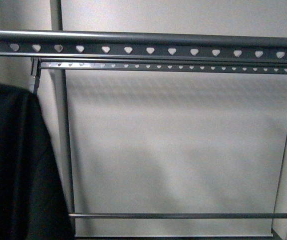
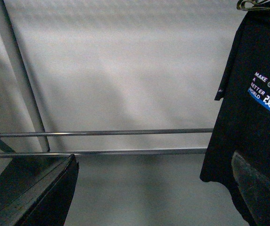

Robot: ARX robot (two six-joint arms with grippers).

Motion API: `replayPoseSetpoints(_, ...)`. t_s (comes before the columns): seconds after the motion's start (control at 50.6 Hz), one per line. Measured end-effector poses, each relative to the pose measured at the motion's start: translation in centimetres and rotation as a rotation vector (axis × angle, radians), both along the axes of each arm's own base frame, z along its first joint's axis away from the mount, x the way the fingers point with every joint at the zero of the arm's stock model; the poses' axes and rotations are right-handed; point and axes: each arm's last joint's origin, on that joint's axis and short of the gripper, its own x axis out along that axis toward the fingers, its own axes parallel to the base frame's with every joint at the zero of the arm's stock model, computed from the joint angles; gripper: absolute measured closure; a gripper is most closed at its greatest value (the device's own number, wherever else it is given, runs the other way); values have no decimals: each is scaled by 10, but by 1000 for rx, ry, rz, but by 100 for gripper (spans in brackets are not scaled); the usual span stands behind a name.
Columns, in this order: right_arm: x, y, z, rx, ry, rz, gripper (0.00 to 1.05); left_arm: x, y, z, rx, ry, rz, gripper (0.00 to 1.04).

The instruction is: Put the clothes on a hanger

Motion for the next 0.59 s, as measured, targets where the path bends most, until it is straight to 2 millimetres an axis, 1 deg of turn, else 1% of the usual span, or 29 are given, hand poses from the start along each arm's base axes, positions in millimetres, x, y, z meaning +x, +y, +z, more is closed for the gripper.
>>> replayPoseSetpoints(0.395,0,0,0,0,0,0,7,0,0,0,0,0,0,7)
replayPoseSetpoints(0.415,0,0,0,0,0,0,7,0,0,0,3,0,-11,7)
replayPoseSetpoints(0.435,0,0,0,0,0,0,7,1,0,1,25,-6,-70,7)
replayPoseSetpoints(0.474,0,0,0,0,0,-2,7,6,0,6,56,-27,-180,7)
replayPoseSetpoints(0.494,0,0,0,0,0,1,7,9,0,10,54,-26,-189,7)
replayPoseSetpoints(0.553,0,0,0,0,0,1,7,19,2,22,17,-2,-151,7)
replayPoseSetpoints(0.593,0,0,0,0,0,-1,7,32,5,35,-42,30,-85,7)
